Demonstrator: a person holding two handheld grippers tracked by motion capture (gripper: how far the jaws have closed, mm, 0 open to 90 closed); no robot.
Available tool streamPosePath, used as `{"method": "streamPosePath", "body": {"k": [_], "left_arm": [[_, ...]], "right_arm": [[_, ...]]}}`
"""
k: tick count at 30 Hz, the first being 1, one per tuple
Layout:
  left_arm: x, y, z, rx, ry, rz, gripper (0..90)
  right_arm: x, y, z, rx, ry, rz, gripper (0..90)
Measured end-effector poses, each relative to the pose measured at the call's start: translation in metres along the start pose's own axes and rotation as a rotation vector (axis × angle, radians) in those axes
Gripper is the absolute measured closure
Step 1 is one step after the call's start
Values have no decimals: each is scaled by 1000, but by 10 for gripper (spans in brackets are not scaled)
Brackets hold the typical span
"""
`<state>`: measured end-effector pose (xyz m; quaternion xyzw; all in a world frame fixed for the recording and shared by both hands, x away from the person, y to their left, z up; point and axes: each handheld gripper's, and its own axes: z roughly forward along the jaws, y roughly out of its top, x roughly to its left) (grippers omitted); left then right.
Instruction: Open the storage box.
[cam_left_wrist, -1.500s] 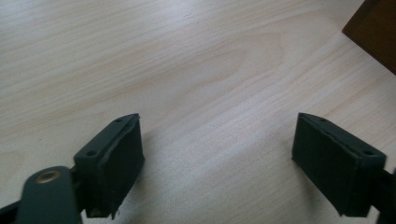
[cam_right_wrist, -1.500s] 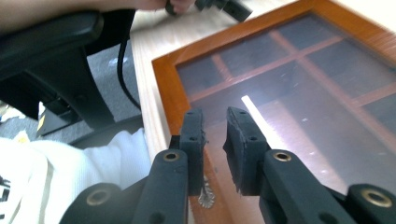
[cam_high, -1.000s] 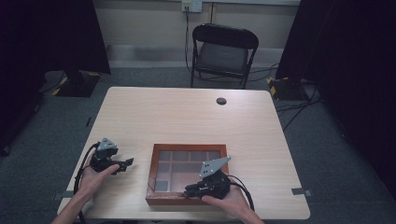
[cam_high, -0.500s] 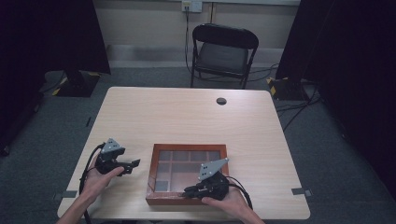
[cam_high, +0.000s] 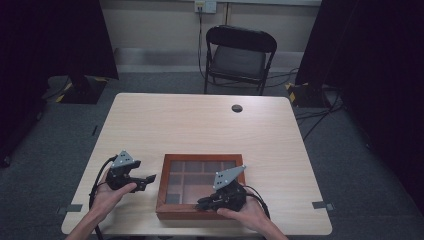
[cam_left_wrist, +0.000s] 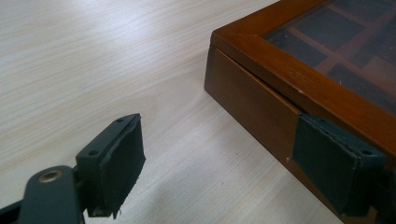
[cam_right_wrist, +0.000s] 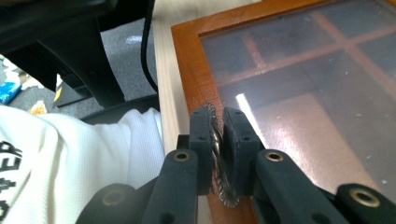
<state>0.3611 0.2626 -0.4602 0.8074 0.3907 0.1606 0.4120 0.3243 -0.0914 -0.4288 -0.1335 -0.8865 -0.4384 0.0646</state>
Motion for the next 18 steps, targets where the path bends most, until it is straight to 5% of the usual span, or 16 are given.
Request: {"method": "streamPosePath", "body": {"k": [18], "left_arm": [[-12,-2,-1,-5,-58,26,165]], "right_arm": [[0,23,-19,-26,-2,-16,826]]}}
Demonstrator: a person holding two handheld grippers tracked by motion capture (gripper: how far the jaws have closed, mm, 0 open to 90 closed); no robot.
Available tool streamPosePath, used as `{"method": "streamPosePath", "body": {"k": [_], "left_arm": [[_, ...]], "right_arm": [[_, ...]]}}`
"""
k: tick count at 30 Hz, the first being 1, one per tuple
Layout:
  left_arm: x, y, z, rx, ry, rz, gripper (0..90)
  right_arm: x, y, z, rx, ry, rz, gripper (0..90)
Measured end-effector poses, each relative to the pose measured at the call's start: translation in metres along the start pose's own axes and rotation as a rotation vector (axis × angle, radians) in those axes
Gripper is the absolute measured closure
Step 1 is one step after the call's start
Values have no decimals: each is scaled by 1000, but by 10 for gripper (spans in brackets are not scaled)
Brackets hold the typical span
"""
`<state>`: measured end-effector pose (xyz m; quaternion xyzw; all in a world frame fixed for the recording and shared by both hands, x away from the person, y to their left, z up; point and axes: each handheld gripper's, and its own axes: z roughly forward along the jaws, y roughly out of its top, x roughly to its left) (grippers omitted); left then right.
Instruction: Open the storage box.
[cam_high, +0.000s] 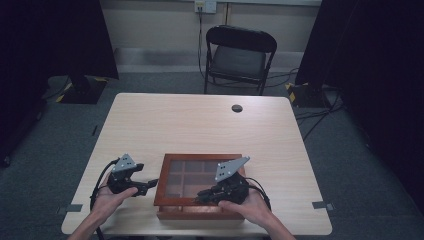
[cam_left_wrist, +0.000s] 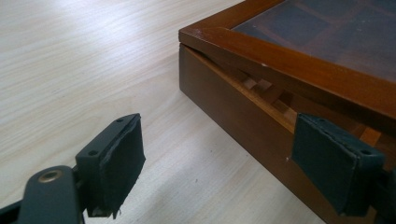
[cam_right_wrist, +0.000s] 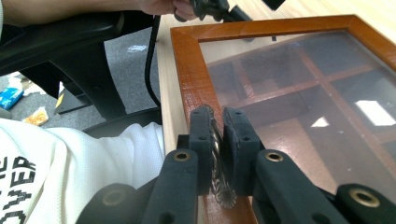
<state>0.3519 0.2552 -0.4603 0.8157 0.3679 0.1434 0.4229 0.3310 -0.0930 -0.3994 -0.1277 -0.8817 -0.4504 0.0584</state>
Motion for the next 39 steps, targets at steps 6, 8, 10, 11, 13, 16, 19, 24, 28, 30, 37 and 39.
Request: {"method": "streamPosePath", "body": {"k": [6,8,10,11,13,16,19,24,28,30,37,39], "left_arm": [[-5,1,1,-23,-34,1,165],[-8,1,2,-30,-47,1,163],[-12,2,4,-22,-53,29,163],[-15,3,5,-24,-65,36,163],[-17,6,4,-30,-62,63,163],[-18,7,5,-45,-86,46,161],[-18,7,5,-49,-81,55,161],[-19,8,4,-63,-76,45,162],[-20,8,5,-65,-77,46,162],[-19,9,4,-63,-74,50,163],[-18,13,0,-93,-75,36,175],[-18,15,-1,-101,-74,40,177]], "right_arm": [[-1,8,-5,-4,-5,-11,826],[0,10,-6,0,-10,-7,826],[-1,10,-6,1,-5,-5,826],[-2,11,-6,1,-4,-3,826],[-2,12,-7,2,-3,0,826],[-3,14,-9,-1,-3,3,826],[-3,17,-9,9,-2,2,826],[-4,19,-11,4,-2,8,821],[-4,18,-16,-20,-24,19,699],[-5,17,-22,-31,-47,29,643],[-10,5,-44,-68,-114,77,450],[-12,0,-48,-77,-123,94,402]]}}
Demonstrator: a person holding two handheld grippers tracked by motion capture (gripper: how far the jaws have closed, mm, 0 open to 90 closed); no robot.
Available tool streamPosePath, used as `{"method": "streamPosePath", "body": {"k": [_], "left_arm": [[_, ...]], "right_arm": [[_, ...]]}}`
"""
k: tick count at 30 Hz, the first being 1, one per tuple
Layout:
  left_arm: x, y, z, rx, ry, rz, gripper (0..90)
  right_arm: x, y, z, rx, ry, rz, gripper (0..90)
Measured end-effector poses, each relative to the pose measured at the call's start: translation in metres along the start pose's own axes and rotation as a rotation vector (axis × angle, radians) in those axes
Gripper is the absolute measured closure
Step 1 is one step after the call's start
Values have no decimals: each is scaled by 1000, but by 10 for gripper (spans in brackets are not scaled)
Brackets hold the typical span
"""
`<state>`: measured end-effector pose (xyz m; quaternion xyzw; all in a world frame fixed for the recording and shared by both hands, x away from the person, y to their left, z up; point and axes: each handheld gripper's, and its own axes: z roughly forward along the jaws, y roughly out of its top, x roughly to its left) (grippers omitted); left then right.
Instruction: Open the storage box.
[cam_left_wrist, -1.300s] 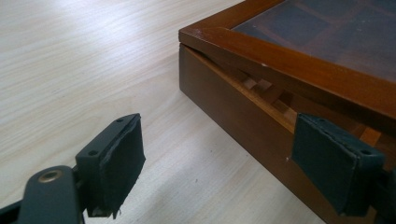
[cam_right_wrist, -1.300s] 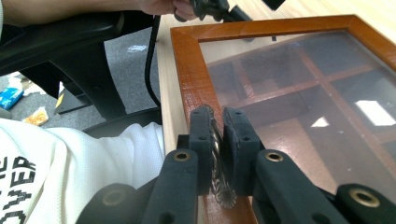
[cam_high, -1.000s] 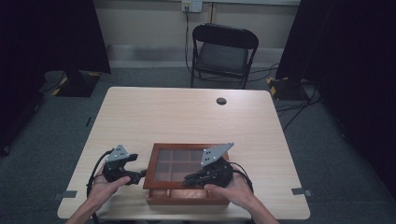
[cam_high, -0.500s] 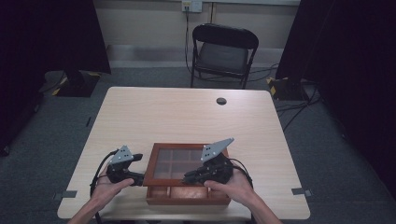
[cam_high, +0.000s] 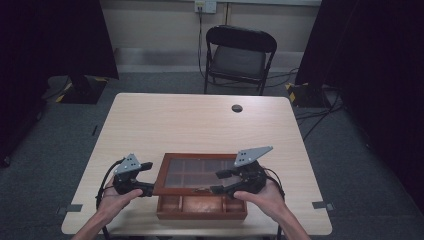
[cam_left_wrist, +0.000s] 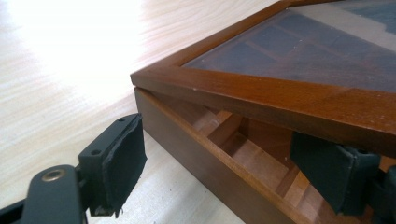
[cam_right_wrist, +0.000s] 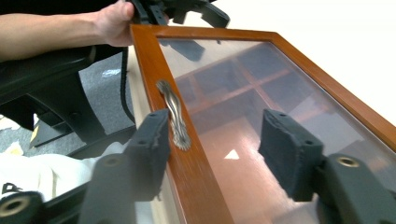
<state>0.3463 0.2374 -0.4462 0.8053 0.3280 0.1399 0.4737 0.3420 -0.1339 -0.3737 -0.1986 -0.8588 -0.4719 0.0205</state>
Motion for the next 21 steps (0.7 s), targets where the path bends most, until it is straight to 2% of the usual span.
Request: {"method": "streamPosePath", "body": {"k": [7,8,10,16,21], "left_arm": [[1,7,-3,-28,-5,-16,175],[2,8,-5,-33,-4,-8,174],[2,11,-6,-45,-9,-22,174],[3,21,-8,-81,-10,-26,178],[4,25,-7,-85,-15,-30,173]], "right_arm": [[-6,-8,-18,-47,-53,26,266],[-6,-9,-20,-57,-57,27,260],[-7,-11,-25,-68,-66,27,238],[-12,-14,-35,-92,-106,39,188],[-17,-17,-38,-100,-131,42,162]]}}
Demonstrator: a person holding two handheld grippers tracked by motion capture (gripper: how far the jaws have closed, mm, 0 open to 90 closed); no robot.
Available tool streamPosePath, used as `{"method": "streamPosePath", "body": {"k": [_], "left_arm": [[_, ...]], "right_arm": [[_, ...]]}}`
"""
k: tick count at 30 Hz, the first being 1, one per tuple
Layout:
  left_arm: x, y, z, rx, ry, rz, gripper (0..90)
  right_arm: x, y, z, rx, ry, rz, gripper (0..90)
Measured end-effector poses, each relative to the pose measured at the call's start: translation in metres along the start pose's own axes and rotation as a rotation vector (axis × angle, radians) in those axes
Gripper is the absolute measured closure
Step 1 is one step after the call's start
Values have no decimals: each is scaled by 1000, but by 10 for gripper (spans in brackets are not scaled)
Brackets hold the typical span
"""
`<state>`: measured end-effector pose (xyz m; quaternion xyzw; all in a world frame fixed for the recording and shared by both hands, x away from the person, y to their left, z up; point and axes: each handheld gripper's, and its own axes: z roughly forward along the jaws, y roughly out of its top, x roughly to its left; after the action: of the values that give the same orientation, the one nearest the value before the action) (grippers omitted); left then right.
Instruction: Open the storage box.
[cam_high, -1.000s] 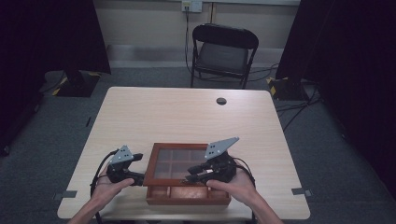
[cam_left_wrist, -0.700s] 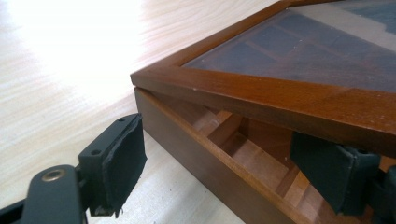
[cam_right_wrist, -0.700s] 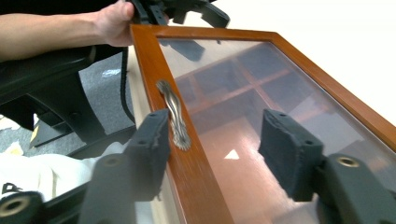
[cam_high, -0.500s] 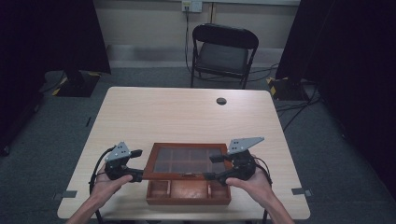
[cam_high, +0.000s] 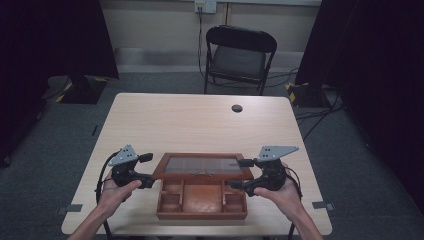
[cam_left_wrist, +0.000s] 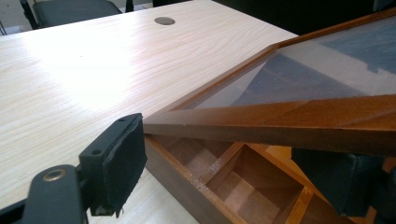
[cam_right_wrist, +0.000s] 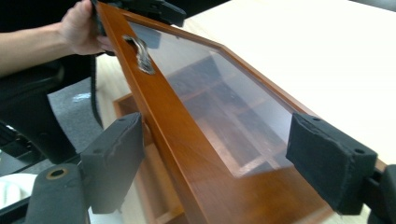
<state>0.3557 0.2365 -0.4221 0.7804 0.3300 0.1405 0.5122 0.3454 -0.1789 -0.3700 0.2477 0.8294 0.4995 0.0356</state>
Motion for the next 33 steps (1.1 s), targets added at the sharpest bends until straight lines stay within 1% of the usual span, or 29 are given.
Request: {"method": "streamPosePath", "body": {"k": [1,3,4,5,6,9,10,11,13,14,17,18,19,20,22,25,29,31,33], "left_arm": [[0,0,0,-5,-1,-6,173],[0,2,0,-2,1,0,172],[0,2,0,0,2,3,172],[1,2,0,-2,2,3,170],[1,2,0,-4,-1,-2,171],[2,3,1,-12,-9,-9,181],[1,4,0,-5,-8,-12,187],[2,5,0,-10,-10,-1,198],[2,8,0,-29,-14,-11,234],[3,11,0,-25,-13,-4,246],[4,16,1,-37,-10,0,254],[4,16,2,-43,-14,-7,255],[5,17,2,-37,-6,-1,255],[5,18,2,-39,-5,-6,255],[5,19,2,-52,-6,-5,273],[6,21,3,-57,-8,-17,286],[7,25,4,-61,-5,-3,307],[6,25,5,-73,-6,-14,316],[7,26,6,-79,-9,-13,322]], "right_arm": [[-1,-1,0,1,0,5,158],[-2,-2,1,9,-19,-4,164],[-3,-2,1,14,-19,-2,166],[-4,-3,1,15,-27,-2,171],[-4,-3,1,20,-46,-7,171],[-7,-4,1,16,-49,1,181],[-9,-4,1,15,-48,-1,182],[-11,-3,1,12,-46,1,189],[-14,-2,0,-2,-55,7,218],[-16,-2,-1,-16,-54,12,235],[-22,0,-3,-45,-66,24,284],[-25,1,-4,-54,-67,30,293],[-26,1,-4,-59,-67,30,302],[-27,2,-4,-63,-68,29,335],[-28,3,-4,-82,-63,33,373],[-31,5,-3,-92,-61,32,404],[-34,9,-1,-107,-59,36,446],[-35,11,-1,-109,-60,35,450],[-36,13,-1,-111,-60,39,452]]}}
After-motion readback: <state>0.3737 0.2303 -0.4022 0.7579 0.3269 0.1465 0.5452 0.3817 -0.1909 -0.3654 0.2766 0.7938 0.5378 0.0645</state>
